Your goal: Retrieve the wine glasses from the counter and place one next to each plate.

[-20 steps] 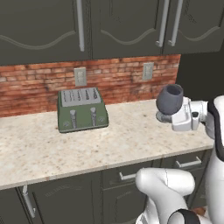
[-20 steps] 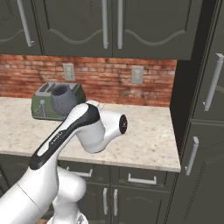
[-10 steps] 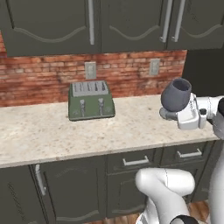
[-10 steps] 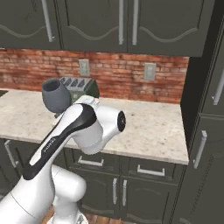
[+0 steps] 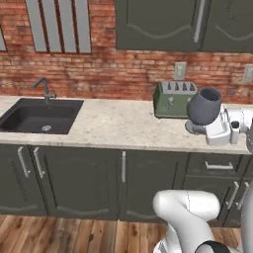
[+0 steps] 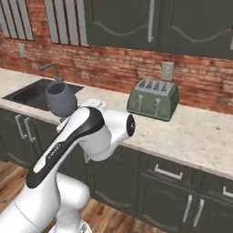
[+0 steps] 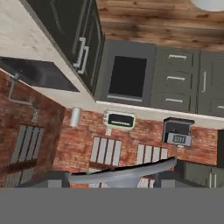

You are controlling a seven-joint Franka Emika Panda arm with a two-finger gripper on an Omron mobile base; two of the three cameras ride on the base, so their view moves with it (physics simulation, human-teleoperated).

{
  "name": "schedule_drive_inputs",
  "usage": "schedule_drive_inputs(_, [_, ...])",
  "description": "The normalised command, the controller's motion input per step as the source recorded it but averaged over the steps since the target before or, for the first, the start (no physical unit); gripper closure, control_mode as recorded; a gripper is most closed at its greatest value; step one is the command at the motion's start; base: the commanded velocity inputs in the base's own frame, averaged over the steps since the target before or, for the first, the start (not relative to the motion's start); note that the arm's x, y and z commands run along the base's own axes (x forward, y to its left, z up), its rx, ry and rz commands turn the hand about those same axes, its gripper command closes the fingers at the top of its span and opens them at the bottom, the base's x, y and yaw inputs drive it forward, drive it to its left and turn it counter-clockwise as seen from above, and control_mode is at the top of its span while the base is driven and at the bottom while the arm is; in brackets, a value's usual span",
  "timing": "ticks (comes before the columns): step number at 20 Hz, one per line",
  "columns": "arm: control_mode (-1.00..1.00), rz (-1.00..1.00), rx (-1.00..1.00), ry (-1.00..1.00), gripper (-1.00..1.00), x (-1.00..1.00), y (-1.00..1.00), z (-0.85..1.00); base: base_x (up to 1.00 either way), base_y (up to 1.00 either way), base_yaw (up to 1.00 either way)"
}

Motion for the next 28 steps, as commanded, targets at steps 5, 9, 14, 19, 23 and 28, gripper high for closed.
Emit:
schedule_drive_inputs(5, [1.00, 0.00, 0.00, 0.00, 1.00, 0.00, 0.00, 0.00, 0.00, 0.37, 0.93])
schedule_drive_inputs(9, [1.00, 0.00, 0.00, 0.00, 1.00, 0.00, 0.00, 0.00, 0.00, 0.04, 1.00])
schedule_drive_inputs(14, [1.00, 0.00, 0.00, 0.00, 1.00, 0.00, 0.00, 0.00, 0.00, 0.00, 1.00])
schedule_drive_inputs(19, [1.00, 0.00, 0.00, 0.00, 1.00, 0.00, 0.00, 0.00, 0.00, 0.00, 1.00])
schedule_drive_inputs(23, [1.00, 0.00, 0.00, 0.00, 1.00, 0.00, 0.00, 0.00, 0.00, 0.00, 1.00])
schedule_drive_inputs(28, [1.00, 0.00, 0.00, 0.00, 1.00, 0.00, 0.00, 0.00, 0.05, 0.00, 1.00])
